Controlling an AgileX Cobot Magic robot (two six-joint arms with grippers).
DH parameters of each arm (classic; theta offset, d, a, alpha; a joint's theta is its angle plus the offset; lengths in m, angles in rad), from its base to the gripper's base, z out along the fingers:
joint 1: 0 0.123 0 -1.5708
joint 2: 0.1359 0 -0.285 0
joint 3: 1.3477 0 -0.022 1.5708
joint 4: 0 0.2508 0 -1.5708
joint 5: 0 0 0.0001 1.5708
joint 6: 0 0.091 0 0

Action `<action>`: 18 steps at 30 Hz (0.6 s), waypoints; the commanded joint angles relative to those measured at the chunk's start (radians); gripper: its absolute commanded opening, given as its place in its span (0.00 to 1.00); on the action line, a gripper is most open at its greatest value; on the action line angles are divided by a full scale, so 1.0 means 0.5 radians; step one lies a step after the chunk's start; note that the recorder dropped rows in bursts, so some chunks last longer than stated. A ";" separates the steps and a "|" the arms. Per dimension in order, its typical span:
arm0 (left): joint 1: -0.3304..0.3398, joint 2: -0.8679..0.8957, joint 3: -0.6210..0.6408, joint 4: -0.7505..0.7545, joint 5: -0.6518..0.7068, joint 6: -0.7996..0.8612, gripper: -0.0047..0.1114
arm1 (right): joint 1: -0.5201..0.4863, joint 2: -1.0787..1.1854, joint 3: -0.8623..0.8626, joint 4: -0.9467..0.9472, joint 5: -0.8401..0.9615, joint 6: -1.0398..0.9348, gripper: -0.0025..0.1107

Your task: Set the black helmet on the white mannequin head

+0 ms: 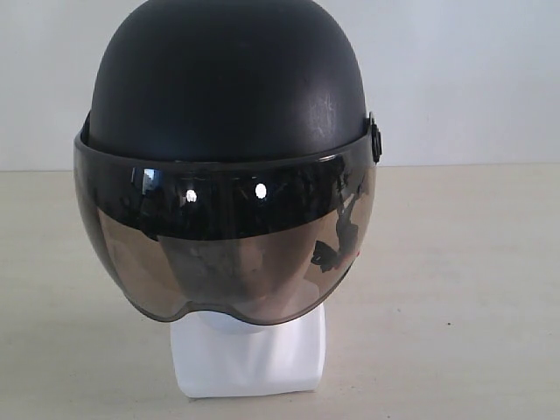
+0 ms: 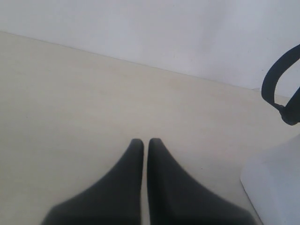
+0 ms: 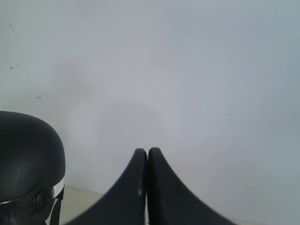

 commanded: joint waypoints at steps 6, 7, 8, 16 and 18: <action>-0.016 -0.005 0.007 -0.007 0.005 0.010 0.08 | -0.013 -0.117 0.756 0.440 -0.740 0.041 0.02; -0.016 -0.005 0.007 -0.007 0.005 0.010 0.08 | -0.013 -0.118 0.805 0.440 -0.774 0.041 0.02; -0.016 -0.005 0.007 -0.007 0.005 0.010 0.08 | -0.013 -0.118 0.882 0.431 -0.836 0.020 0.02; -0.016 -0.005 0.007 -0.007 0.005 0.010 0.08 | -0.013 -0.118 1.210 0.431 -0.997 0.003 0.02; -0.016 -0.005 0.007 -0.007 0.005 0.010 0.08 | -0.013 -0.118 1.275 0.431 -0.997 0.003 0.02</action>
